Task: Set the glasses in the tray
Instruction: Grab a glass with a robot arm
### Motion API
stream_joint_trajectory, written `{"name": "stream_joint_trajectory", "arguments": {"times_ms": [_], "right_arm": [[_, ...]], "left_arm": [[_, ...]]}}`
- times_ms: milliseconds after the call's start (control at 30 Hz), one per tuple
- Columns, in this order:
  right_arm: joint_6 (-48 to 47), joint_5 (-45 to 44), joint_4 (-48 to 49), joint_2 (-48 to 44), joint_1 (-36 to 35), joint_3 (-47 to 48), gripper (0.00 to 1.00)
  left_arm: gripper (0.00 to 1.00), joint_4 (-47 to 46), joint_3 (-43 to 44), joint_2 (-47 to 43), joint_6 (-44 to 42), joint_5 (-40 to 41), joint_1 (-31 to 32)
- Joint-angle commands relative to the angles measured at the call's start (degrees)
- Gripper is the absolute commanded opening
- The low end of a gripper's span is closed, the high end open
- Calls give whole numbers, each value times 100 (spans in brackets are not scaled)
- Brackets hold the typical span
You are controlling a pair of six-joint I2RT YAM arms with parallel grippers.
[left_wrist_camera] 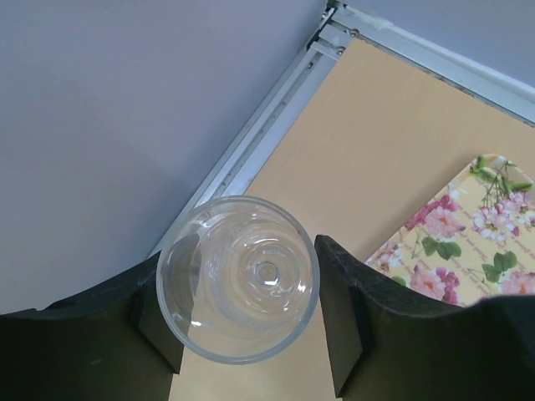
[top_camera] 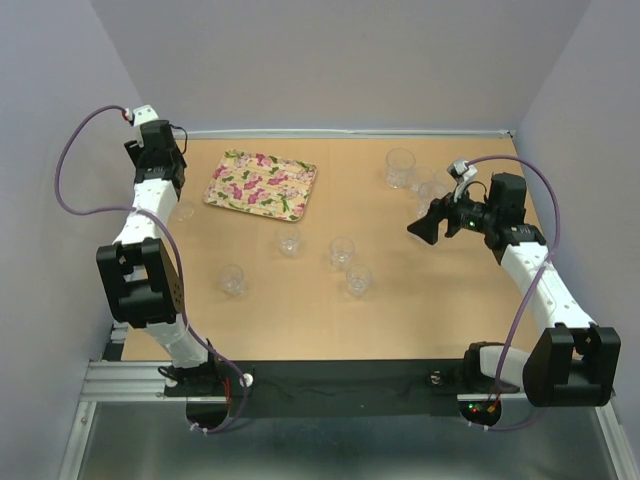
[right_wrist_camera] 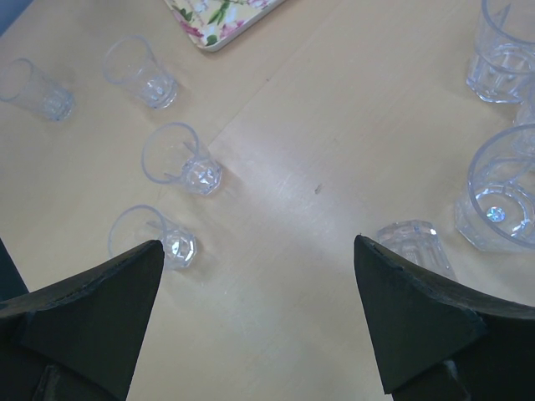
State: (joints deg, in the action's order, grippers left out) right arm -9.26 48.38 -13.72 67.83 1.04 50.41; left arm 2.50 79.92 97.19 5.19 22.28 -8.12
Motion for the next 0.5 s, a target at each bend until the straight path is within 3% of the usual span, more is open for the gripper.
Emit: {"name": "stream_joint_trajectory", "arguments": {"times_ms": [0, 467], "right_arm": [[-76, -22, 97, -156, -7, -128, 100], [-76, 40, 97, -174, -7, -119, 100]], "left_arm": [[40, -531, -213, -586, -132, -22, -49], [35, -593, -486, -1571, -132, -216, -41]]}}
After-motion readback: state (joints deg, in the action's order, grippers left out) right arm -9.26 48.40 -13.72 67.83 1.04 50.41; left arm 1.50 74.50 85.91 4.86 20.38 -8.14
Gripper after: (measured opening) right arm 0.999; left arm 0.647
